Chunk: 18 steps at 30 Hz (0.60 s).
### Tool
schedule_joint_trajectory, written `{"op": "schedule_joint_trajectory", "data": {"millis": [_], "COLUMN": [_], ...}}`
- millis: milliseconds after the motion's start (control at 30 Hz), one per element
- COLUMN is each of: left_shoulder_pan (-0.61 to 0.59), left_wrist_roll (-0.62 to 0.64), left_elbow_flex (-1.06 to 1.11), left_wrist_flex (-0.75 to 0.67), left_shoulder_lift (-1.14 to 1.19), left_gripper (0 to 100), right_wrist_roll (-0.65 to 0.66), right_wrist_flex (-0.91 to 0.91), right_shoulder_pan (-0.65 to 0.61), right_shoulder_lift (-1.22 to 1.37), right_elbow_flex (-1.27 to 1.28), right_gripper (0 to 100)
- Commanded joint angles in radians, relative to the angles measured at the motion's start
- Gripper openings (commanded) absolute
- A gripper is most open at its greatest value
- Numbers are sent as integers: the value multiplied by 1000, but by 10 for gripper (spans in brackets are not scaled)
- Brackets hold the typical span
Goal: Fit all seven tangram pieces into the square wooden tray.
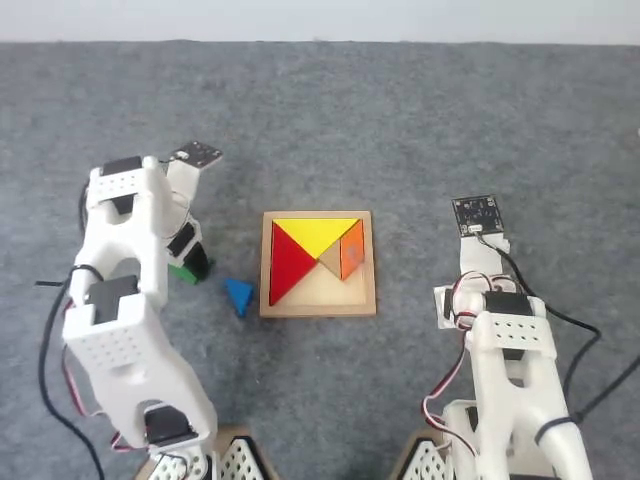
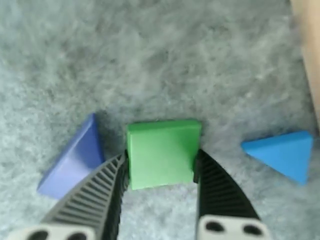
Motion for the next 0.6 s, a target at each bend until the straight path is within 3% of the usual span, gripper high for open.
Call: {"op": "schedule_joint_trajectory", "data": {"millis": [0,333,500,567], "left_shoulder_pan": [17,100,51,29], "left_wrist_roll": [29,38,31,3], "left_elbow_flex": [-4,79,87,85], "left_wrist_flex": [-8,52,21,-18], "left_shoulder_lift": [-54,-405,-353,-299], "left_gripper": [32,24,192,198], "right_wrist_roll": [9,9,11,11], "right_wrist_flex": [-19,-19,-18,-18], "right_shoulder_pan": [10,10,10,10], "right_shoulder_lift": [2,2,2,2], "right_elbow_flex": [-17,-17,-17,-17], "right_gripper": [241,241,241,241]}}
